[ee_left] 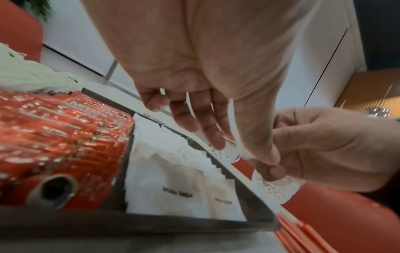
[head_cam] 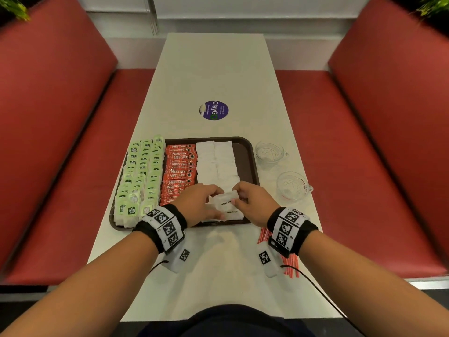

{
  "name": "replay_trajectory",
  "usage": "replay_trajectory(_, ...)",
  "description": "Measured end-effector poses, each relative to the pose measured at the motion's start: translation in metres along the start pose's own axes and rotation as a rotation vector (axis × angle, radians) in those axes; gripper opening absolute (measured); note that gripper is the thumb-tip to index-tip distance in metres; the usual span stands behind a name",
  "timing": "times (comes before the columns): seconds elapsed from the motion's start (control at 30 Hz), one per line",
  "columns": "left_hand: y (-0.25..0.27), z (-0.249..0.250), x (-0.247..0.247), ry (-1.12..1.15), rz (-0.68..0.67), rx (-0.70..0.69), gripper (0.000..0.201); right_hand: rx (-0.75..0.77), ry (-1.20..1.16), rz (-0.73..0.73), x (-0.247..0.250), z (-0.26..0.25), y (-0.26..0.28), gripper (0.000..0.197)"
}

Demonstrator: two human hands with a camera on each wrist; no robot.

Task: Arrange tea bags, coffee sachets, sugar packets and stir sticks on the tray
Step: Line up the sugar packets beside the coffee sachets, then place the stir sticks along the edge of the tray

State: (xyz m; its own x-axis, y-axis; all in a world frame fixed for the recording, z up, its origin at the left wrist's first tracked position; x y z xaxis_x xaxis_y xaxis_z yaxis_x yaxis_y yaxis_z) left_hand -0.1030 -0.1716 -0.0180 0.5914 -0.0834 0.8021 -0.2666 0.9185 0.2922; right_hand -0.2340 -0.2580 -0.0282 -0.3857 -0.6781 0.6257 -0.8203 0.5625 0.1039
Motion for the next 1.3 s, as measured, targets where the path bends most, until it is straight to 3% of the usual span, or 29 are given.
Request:
replay_trajectory(0.1, 0.000, 0.001, 0.000, 0.040, 0.020, -0.048, 0.036, -0.017, -0.022, -0.036, -0.007, 0.002, -0.003, 0.010)
replay_trajectory(0.2, -0.002, -0.008, 0.003, -0.006, 0.074, -0.011, 0.023, -0.036, 0.022, -0.036, -0.008, 0.006, -0.005, 0.018)
replay_trajectory(0.43, 0.001, -0.033, -0.017, -0.233, -0.007, 0.078, 0.029, -0.156, 0.302, -0.113, -0.011, 0.027, -0.008, 0.044)
replay_trajectory(0.63, 0.004, -0.030, -0.017, -0.233, 0.154, 0.055, 0.042, -0.223, 0.341, -0.165, -0.017, 0.030, -0.014, 0.061)
replay_trajectory(0.8, 0.002, -0.031, -0.025, -0.275, 0.075, 0.056, 0.028, -0.264, 0.339, -0.194, -0.024, 0.034, -0.017, 0.073)
replay_trajectory(0.97, 0.000, -0.035, -0.025, -0.323, 0.047, 0.058, 0.027, -0.262, 0.354, -0.216, -0.027, 0.033, -0.020, 0.065)
replay_trajectory(1.17, 0.000, -0.020, -0.019, -0.322, 0.078, 0.008, 0.029, -0.230, 0.369, -0.188, -0.015, 0.022, -0.010, 0.069)
replay_trajectory(1.23, -0.001, 0.000, -0.016, -0.269, 0.115, -0.058, 0.025, -0.206, 0.374, -0.149, -0.003, 0.016, 0.000, 0.058)
replay_trajectory(1.3, -0.005, 0.025, -0.019, -0.239, 0.091, -0.119, 0.022, -0.217, 0.395, -0.147, 0.010, 0.017, 0.014, 0.035)
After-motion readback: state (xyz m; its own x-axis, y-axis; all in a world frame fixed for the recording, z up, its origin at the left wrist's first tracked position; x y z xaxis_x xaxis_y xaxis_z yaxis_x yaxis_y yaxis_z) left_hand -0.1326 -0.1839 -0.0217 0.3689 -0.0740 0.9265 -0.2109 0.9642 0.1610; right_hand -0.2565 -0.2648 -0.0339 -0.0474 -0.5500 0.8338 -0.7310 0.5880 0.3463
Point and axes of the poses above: each hand's wrist, its own y-axis away from the middle knuckle, its own x-axis out of the back of the hand, z = x × y, the point moved 7 cm from there along -y, towards the middle knuckle, and after that the axes turned 5 degrees about x, right-handed, at the moved point
